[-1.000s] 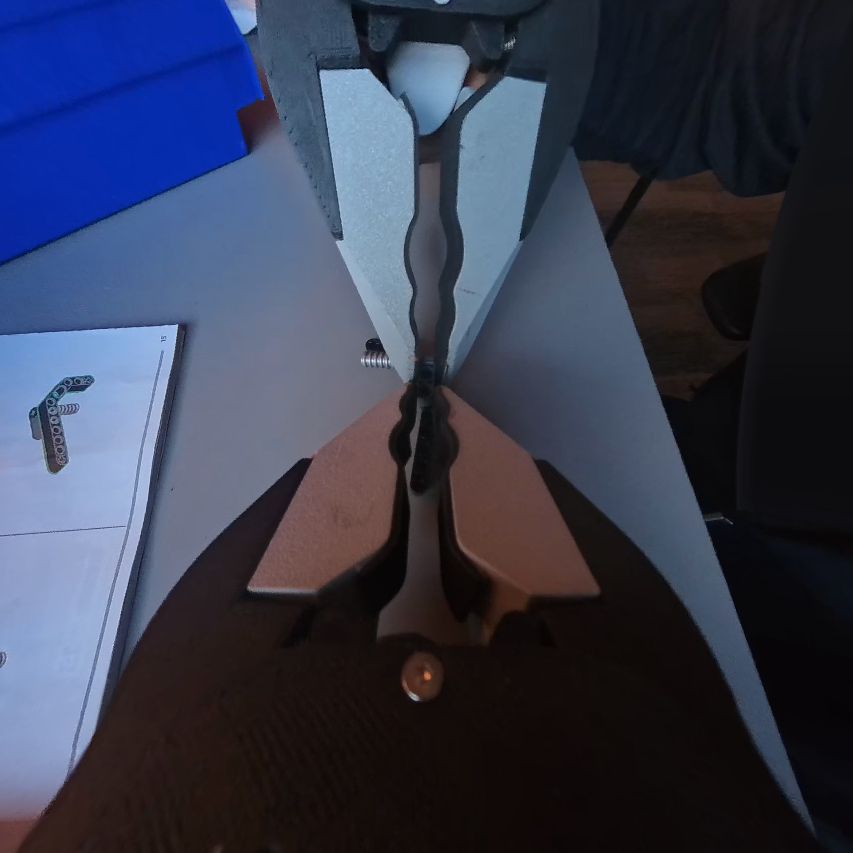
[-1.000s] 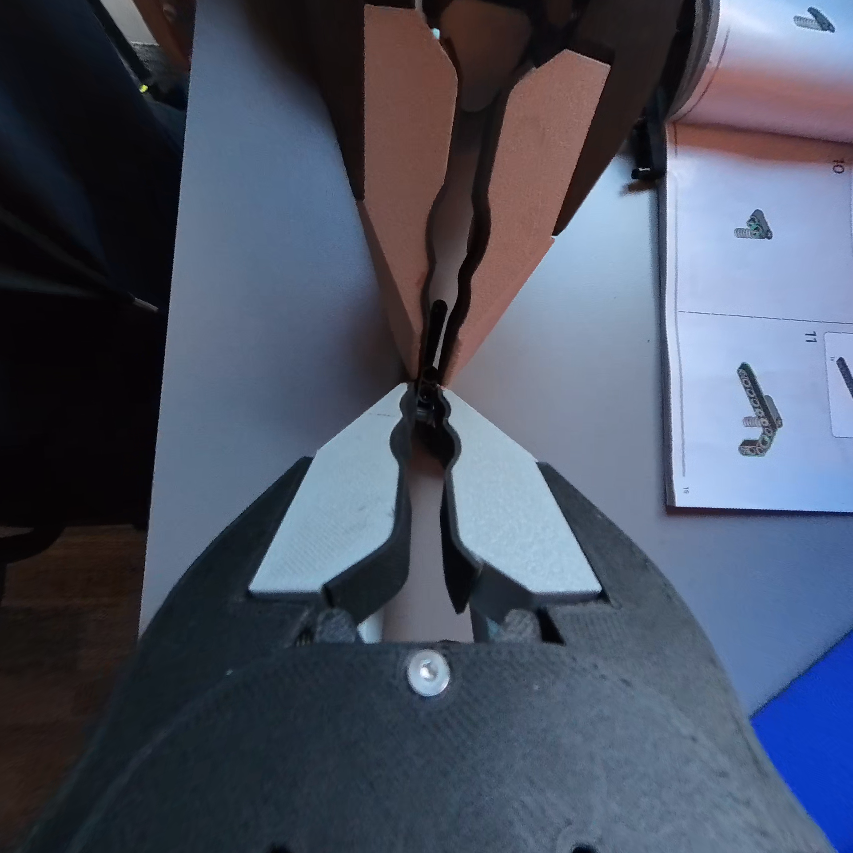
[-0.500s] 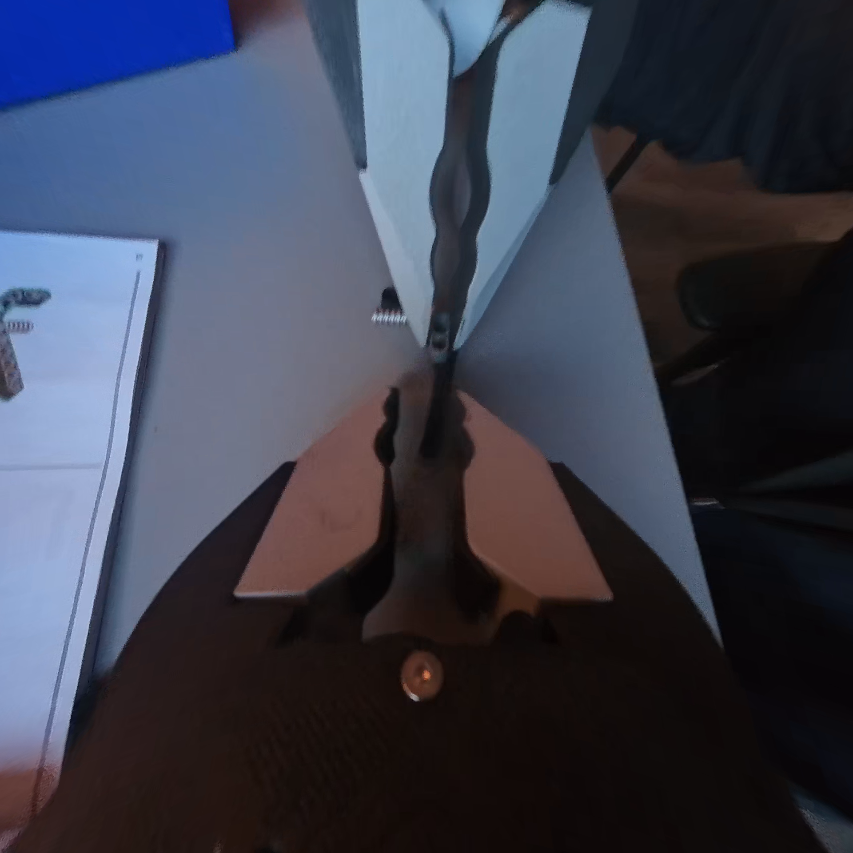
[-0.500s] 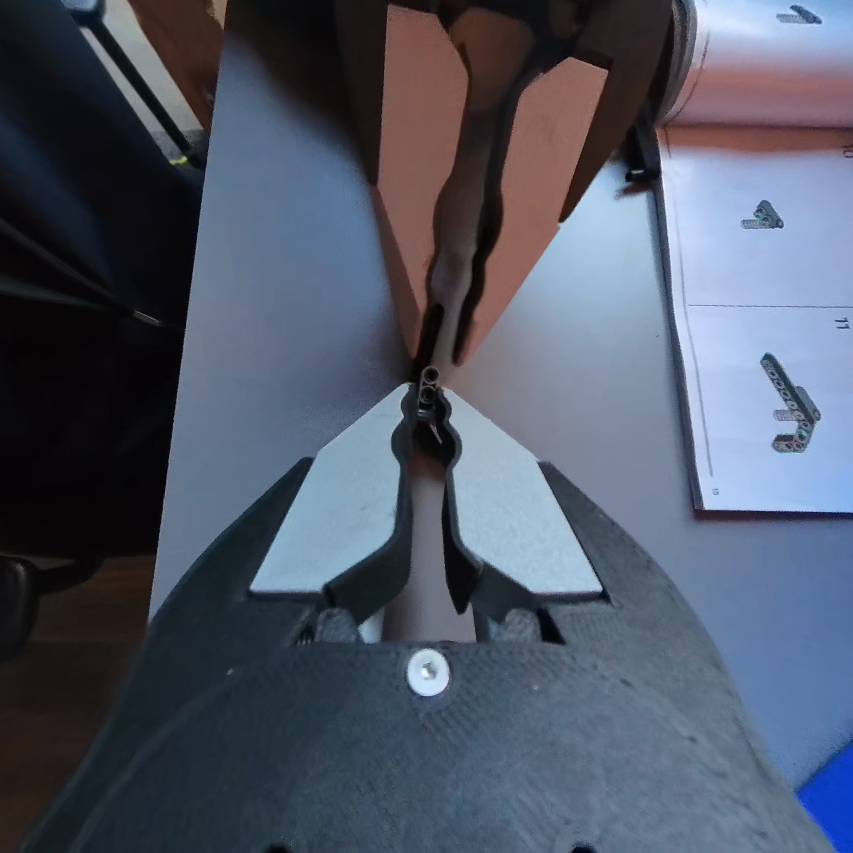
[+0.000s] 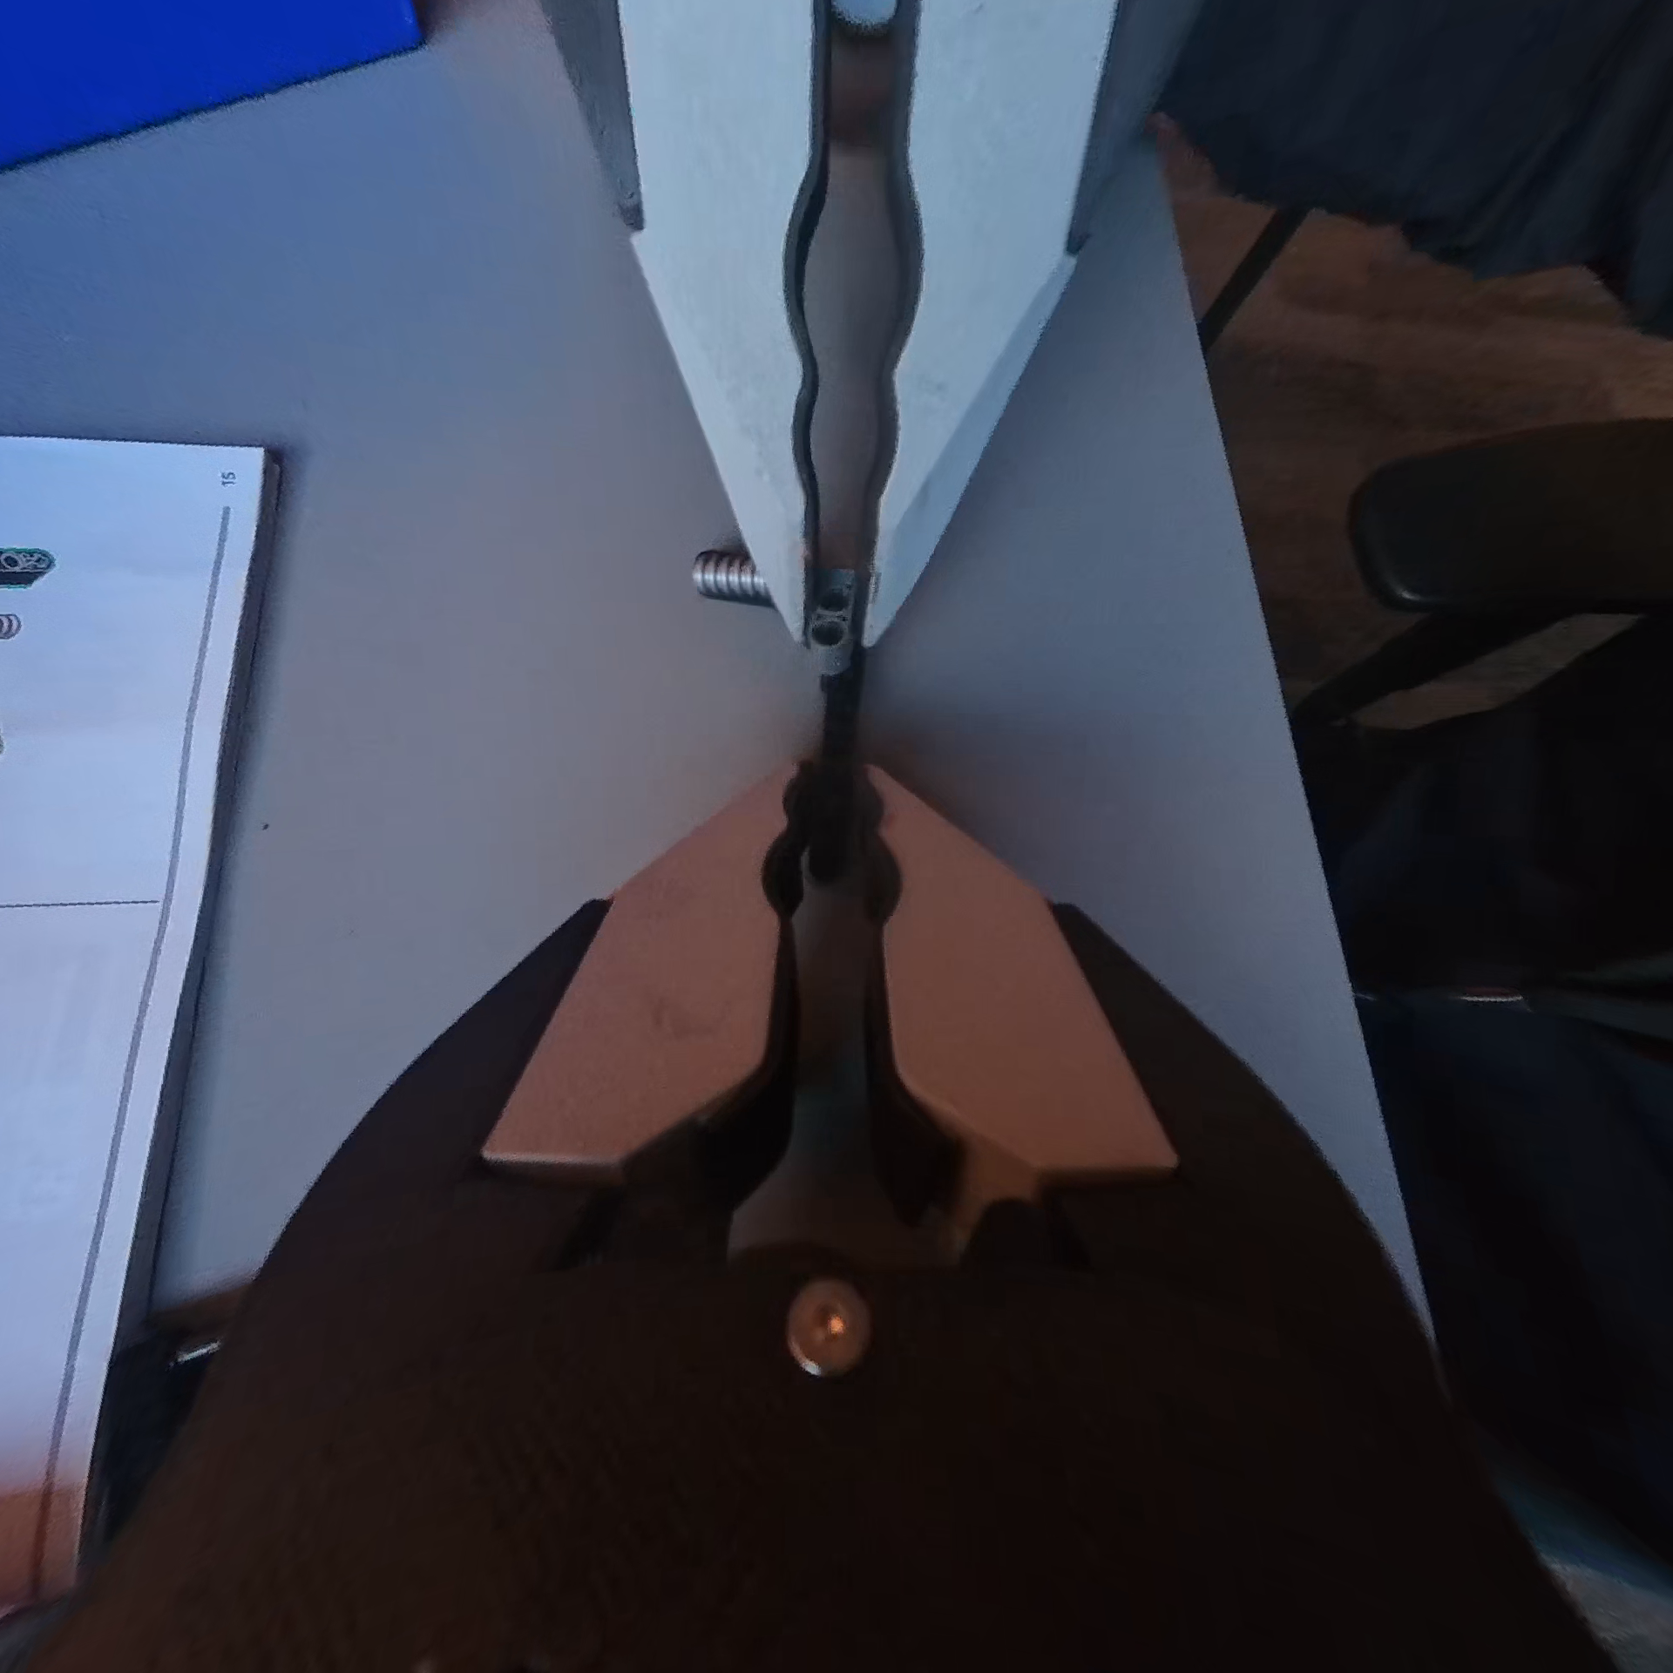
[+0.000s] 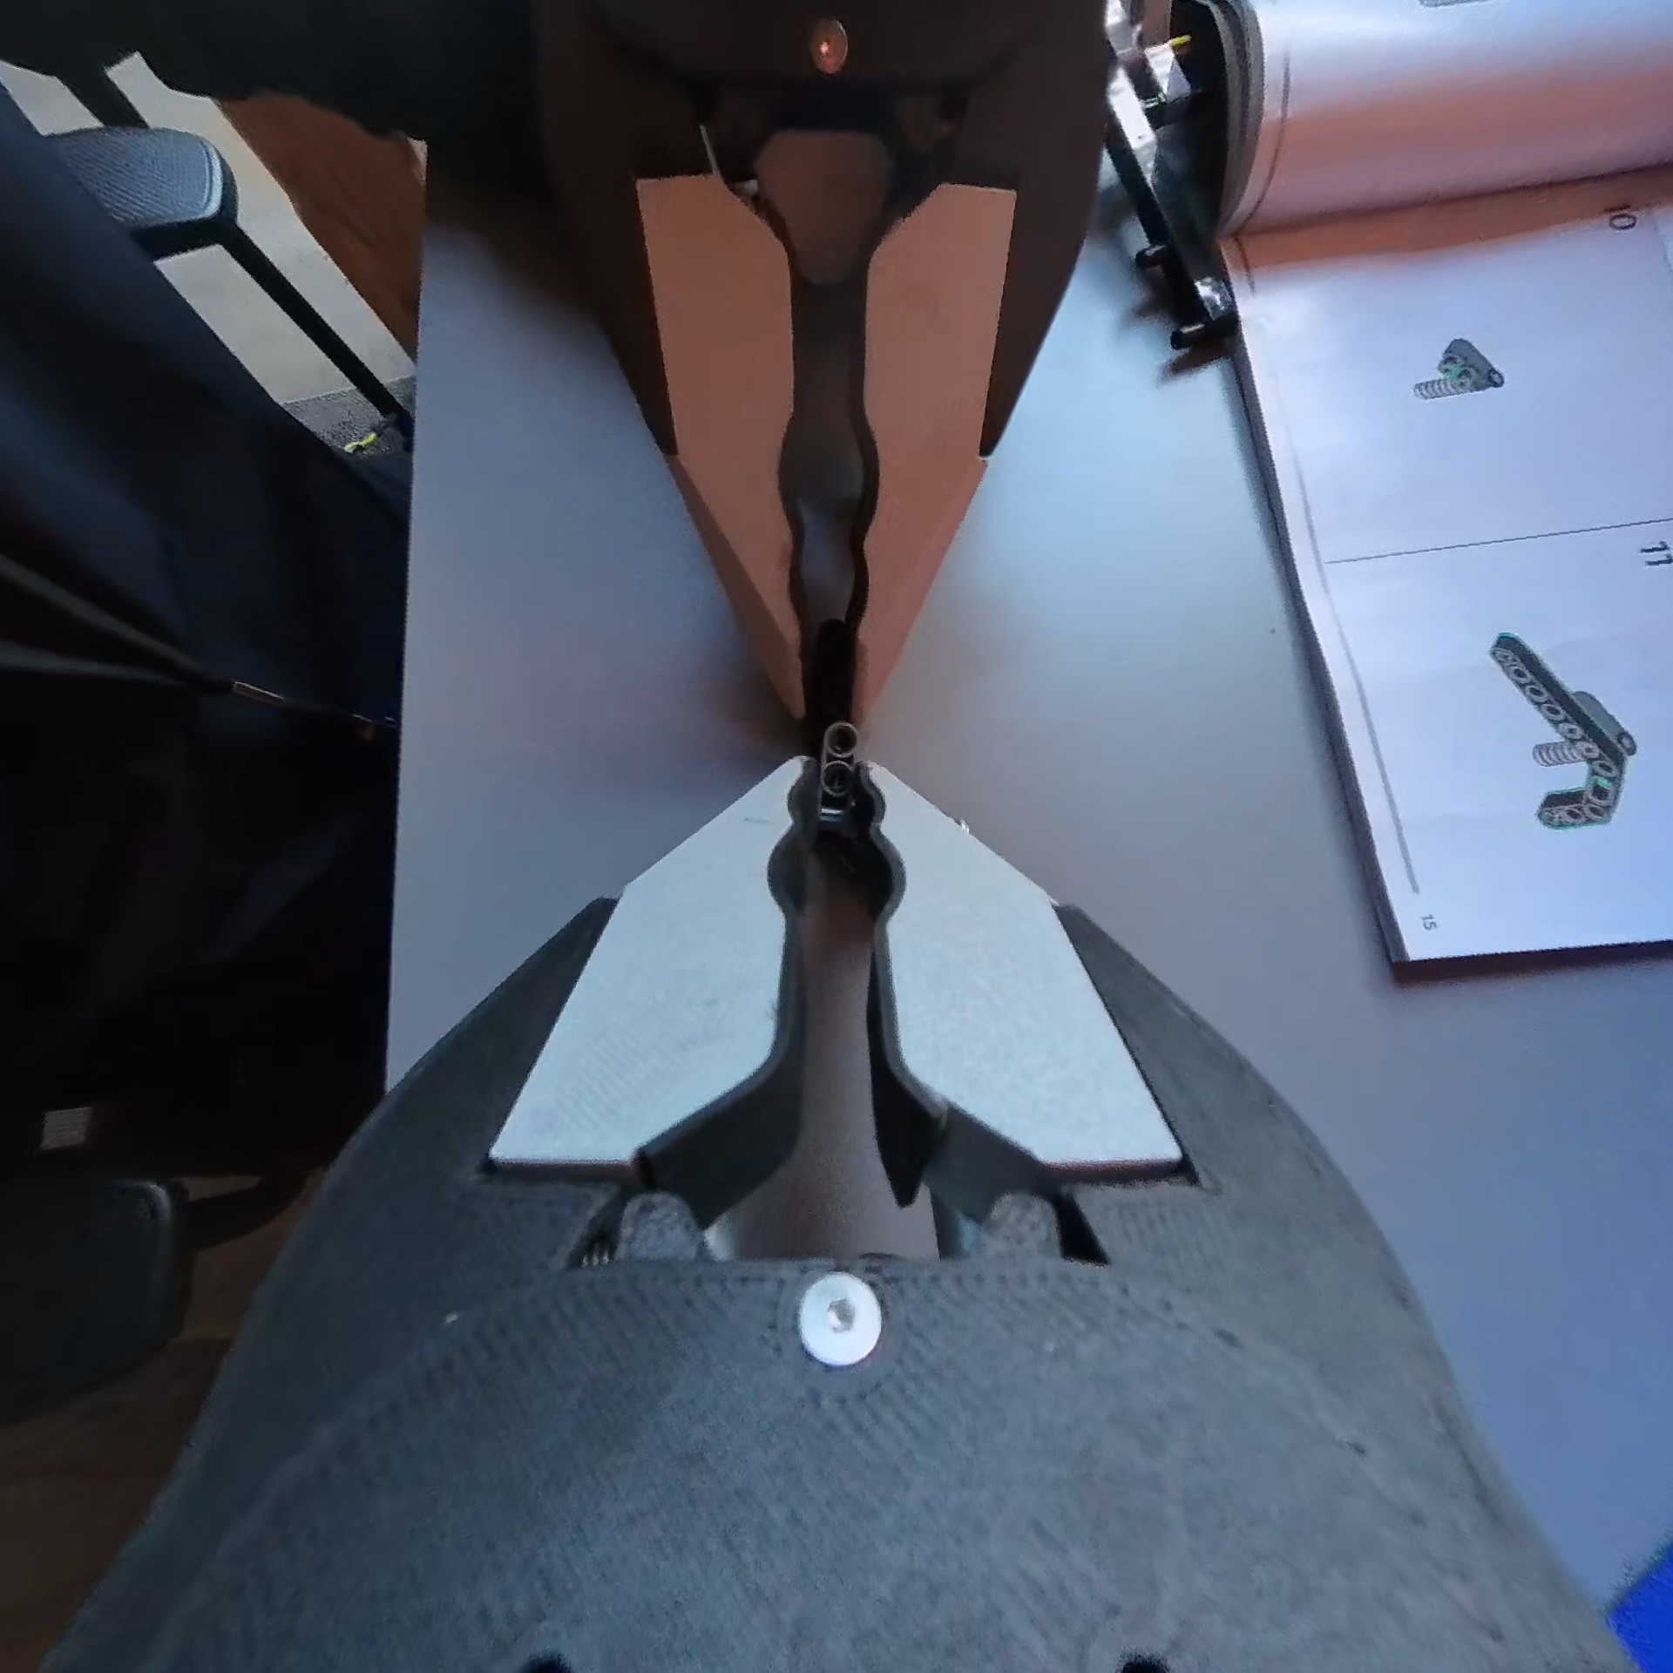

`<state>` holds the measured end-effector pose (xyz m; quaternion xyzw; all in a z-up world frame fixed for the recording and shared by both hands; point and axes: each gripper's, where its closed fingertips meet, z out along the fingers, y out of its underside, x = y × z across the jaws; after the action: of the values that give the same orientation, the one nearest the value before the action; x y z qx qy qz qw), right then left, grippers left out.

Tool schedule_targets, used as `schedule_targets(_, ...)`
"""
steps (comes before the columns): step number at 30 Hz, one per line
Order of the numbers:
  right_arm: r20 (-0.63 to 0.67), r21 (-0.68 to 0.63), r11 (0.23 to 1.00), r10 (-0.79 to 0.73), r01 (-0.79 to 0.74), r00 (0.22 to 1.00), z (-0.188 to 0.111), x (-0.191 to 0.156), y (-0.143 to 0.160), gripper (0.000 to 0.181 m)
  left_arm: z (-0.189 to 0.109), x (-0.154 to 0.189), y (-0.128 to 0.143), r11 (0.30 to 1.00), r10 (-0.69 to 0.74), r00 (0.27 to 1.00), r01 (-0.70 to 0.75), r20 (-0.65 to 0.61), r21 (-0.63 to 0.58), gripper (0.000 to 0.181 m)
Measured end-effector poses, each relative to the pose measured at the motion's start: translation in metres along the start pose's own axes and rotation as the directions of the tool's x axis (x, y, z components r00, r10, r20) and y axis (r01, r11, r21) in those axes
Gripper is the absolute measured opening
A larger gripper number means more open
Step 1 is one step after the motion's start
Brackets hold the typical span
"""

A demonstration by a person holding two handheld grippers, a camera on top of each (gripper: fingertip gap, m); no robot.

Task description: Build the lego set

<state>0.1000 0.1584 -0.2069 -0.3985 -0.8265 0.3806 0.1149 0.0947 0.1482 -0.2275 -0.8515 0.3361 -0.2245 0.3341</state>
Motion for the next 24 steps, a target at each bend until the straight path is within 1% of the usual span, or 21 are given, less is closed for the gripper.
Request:
schedule_targets(1, -0.006, -0.015, 1.0, -0.009, 0.009, 1.0, -0.001, -0.001, 0.0, 0.005, 0.0, 0.0, 0.0, 1.0, -0.001, 1.0, 0.001, -0.002, 0.0, 0.006)
schedule_targets(4, -0.031, -0.074, 0.997, -0.034, 0.031, 0.999, 0.0, -0.001, 0.005, 0.006, 0.0, 0.0, 0.0, 1.0, -0.005, 1.0, 0.005, -0.006, 0.0, 0.006)
schedule_targets(9, -0.036, -0.119, 0.992, -0.045, 0.04, 0.998, 0.003, 0.0, 0.007, 0.005, 0.0, 0.0, 0.0, 1.0, -0.007, 1.0, 0.007, -0.011, 0.0, 0.006)
schedule_targets(24, -0.041, -0.178, 0.981, -0.086, 0.077, 0.995, 0.004, -0.005, 0.009, 0.006, 0.0, -0.001, 0.0, 1.0, -0.008, 1.0, 0.008, -0.009, 0.0, 0.006)
